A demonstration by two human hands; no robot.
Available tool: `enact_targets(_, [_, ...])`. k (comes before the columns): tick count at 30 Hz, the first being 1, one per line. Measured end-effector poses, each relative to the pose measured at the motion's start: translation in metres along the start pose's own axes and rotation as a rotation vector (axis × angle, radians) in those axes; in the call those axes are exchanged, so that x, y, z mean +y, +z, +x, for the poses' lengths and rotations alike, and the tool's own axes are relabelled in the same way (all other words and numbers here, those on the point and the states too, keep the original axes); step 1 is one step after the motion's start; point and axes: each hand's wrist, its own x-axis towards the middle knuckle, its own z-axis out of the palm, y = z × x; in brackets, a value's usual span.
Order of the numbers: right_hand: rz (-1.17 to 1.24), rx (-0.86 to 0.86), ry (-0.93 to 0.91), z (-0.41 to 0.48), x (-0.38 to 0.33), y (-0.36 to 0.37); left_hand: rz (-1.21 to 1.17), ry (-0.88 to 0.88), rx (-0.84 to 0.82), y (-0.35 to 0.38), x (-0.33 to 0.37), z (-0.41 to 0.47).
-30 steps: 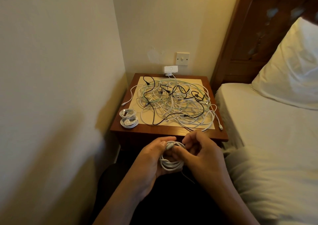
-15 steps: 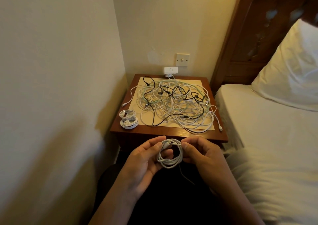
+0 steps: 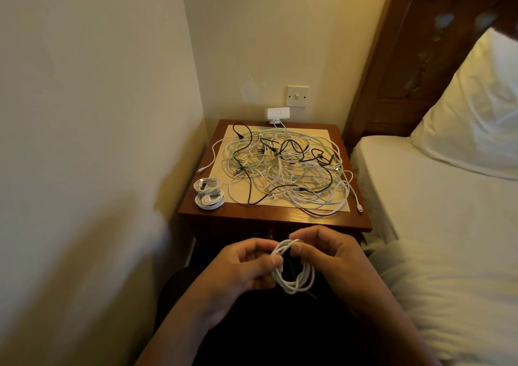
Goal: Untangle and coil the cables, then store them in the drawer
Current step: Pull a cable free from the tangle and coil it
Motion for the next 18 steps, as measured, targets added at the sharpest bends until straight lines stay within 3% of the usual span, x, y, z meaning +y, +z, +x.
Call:
enact_targets(3, [0.033,-0.052,0.015,0.001,0.005,0.0,0.137,0.067,0.047,0.0,0.003,-0.001])
enact_targets(8, [0.324,-0.13,0.193,0.003,0.012,0.002,-0.104,0.031,0.09,-0.007,0.003,0.005])
enact_targets(12, [0.457,-0.112,0.231,0.006,0.015,0.005,-0.358,-0.01,-0.005,-0.005,-0.005,0.007])
enact_targets(18, [0.622,-0.107,0.273,0.007,0.02,0.009,-0.563,-0.048,0.007,0.0,-0.011,0.014])
